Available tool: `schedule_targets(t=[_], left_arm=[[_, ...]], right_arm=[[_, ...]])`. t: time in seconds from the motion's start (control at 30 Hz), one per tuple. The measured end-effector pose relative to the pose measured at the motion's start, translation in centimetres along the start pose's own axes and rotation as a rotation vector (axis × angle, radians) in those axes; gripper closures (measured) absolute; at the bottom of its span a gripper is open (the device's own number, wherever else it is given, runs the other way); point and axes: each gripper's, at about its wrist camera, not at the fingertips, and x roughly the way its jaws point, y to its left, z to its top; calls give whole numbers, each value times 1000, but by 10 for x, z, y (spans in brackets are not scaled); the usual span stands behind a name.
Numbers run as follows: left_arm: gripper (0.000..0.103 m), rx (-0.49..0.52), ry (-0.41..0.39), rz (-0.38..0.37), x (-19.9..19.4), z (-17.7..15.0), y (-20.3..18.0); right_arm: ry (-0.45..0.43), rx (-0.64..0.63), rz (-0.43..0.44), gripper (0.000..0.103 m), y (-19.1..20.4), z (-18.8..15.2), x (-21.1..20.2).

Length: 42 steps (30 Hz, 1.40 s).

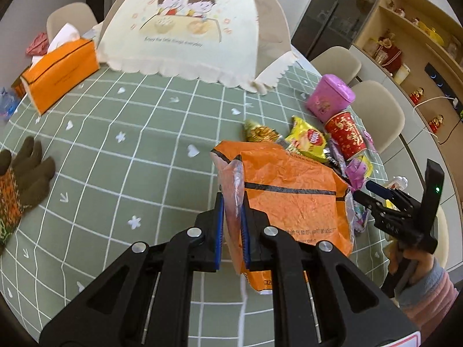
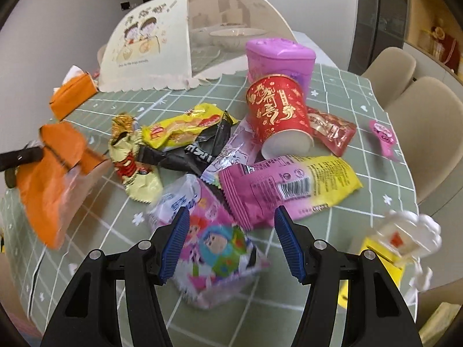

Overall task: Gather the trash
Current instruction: 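Grasp the pink Kleenex tissue pack with the right tool while the left tool holds the orange bag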

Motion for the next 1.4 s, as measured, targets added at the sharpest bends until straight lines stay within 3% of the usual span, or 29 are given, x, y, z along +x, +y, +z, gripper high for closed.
schedule_targets(t=[0.3,0.47,0.57,0.77,0.83,1.1,1.2,1.27,1.4], left_arm=[[92,5,8,-10,7,-1,14],[92,-21,29,-28,14,-7,22],[92,-16,31,-36,13,-11,23],[92,-24,29,-29,8,-15,33],[92,-33,27,-25,5,-15,37],[92,-54,20,-13,-7,-23,48],[92,-57,20,-15,-7,-24,47],[92,-59,21,-22,-7,-23,46],[92,-52,13,-36,-9,-22,40]], right_arm=[[41,149,89,45,21,-46,-15],[46,141,88,45,40,-62,-32],[27,88,59,46,45,-57,-39],[84,-111,43,46,61,-41,-18],[126,-149,43,46,63,-41,-7],[146,-240,62,46,79,-43,-4],[147,-253,68,63,85,-42,-6],[156,-259,60,81,87,-43,-9],[143,-228,47,89,87,-47,-21]])
